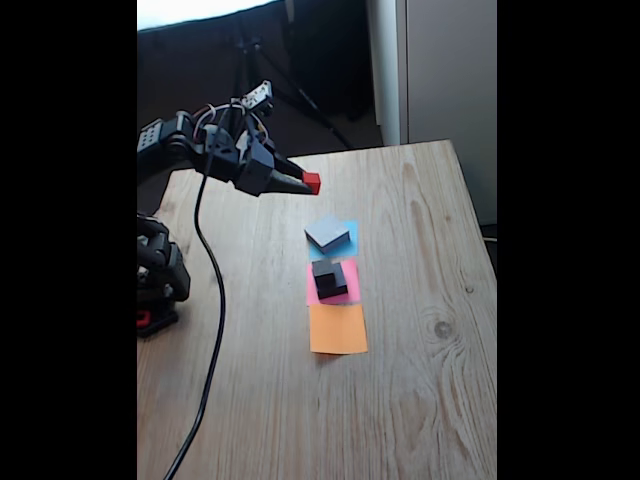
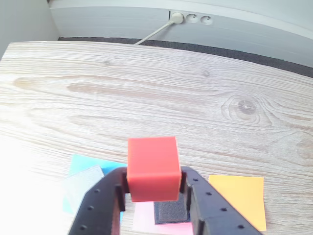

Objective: Tower of hanoi

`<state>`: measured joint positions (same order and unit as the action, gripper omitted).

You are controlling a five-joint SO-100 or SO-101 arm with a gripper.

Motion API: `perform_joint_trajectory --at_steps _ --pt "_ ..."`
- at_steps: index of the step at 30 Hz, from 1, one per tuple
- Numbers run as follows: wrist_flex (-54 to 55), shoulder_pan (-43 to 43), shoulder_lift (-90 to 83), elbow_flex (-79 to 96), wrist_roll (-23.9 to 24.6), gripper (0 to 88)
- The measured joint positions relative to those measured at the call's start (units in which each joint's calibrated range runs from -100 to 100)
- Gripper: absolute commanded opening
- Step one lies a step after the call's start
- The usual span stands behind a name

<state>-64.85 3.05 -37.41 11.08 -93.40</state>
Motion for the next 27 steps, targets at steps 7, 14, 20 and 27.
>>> perform_joint_trajectory --at_steps 7,14,20,27 --pt "-20.10 7.85 -1.54 -17.99 0.52 3.7" --pt "-28.02 14.66 -3.68 -24.77 1.04 3.8" --pt "-28.90 17.45 -3.93 -22.69 1.56 3.5" --pt "-14.57 18.79 -8.72 2.17 -1.39 4.5"
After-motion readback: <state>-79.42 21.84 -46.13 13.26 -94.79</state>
